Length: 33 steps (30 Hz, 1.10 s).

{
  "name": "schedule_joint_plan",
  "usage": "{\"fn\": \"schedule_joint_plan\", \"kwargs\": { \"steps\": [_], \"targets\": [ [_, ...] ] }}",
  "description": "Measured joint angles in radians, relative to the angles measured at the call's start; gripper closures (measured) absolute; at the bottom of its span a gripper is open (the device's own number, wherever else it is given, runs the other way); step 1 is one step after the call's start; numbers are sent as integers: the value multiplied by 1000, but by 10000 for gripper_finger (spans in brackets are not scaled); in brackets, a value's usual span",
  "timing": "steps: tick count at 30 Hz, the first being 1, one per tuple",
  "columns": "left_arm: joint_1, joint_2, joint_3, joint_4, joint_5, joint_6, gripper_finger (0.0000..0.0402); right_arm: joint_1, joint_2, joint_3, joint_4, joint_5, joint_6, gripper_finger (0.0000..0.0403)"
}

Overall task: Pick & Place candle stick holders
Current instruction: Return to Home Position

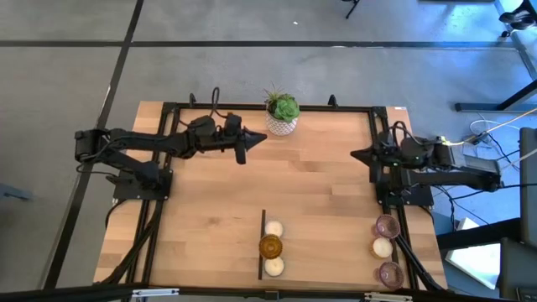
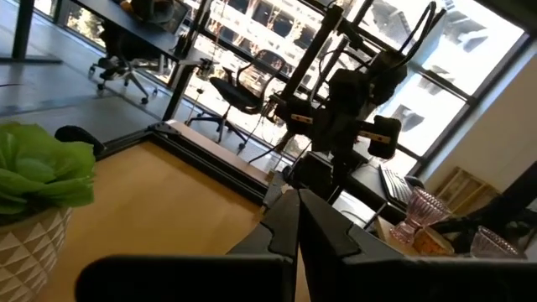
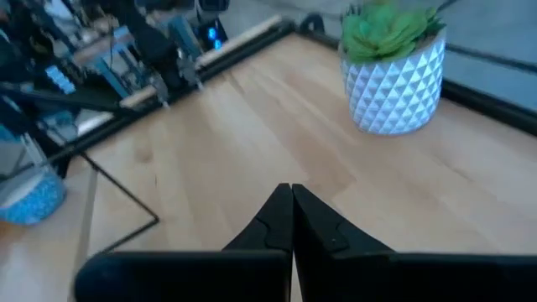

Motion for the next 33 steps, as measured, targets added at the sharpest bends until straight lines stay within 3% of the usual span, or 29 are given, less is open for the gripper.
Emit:
{"fn": "schedule_joint_plan", "kwargs": {
  "steps": [9,18,33],
  "targets": [
    [32,0,0,0,68,-16,398,3,-172,-141,52,76,32,403],
    [32,0,0,-1,71,-16,398,4,-239,-299,302,105,21,403],
    [29,0,0,-10,95,-34,398,6,-238,-449,535,-54,-2,403]
  ]
}}
